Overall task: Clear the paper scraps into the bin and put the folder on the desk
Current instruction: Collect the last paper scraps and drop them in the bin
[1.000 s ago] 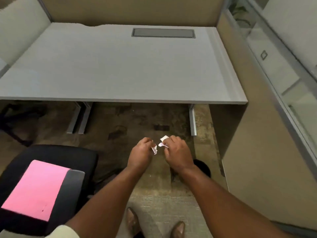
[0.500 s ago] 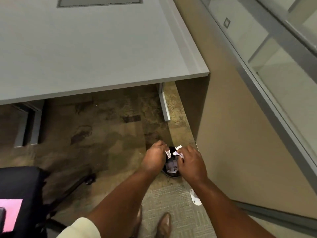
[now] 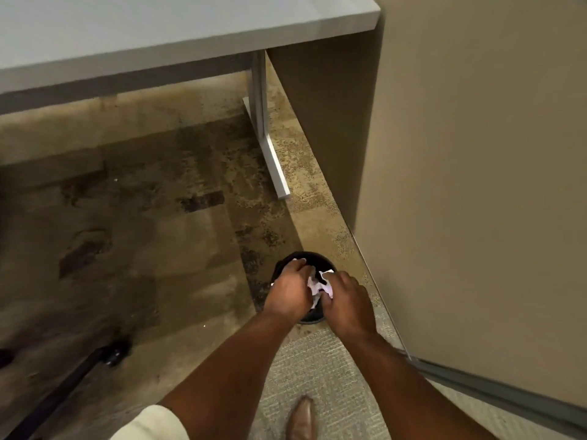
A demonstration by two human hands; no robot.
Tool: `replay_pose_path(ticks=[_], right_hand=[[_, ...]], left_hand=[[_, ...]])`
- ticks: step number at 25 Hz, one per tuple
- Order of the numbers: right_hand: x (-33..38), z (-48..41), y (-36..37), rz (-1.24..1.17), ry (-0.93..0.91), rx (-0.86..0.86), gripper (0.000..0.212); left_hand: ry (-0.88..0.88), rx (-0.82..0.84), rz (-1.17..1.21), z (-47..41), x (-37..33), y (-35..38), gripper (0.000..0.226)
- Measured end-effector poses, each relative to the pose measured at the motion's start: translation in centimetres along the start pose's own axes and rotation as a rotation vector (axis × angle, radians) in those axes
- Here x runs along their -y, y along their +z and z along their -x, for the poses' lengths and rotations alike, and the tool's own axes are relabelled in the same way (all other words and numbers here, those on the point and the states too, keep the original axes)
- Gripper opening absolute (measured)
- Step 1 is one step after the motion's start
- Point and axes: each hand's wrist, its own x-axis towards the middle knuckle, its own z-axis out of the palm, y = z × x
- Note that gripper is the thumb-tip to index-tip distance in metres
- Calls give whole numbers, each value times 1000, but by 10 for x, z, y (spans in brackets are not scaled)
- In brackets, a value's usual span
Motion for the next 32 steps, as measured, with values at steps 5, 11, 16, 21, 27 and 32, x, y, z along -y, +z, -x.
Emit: replay_pose_path(ticks=[5,11,16,21,27,32], right_hand=[[-17,-6,30,24,38,48,40],[-15,-7,26,6,36,59,42],[5,3,-1,9,43,42,52],[40,21,-54,34,-19,13,63],[96,39,-127,62,-106,-8,67],[160,51,-177,96,-243,-17,70]], left_hand=[[-6,26,-26,-13,25,29,57],[38,11,-9,-4,24,33,55],[84,-38,-89,18,9,9,63],[89,-92,-219,51,-11,-43,67],[47,-110,-308,105,-33,-121,75],[-60,-218,-285,164,-45,-194,76]])
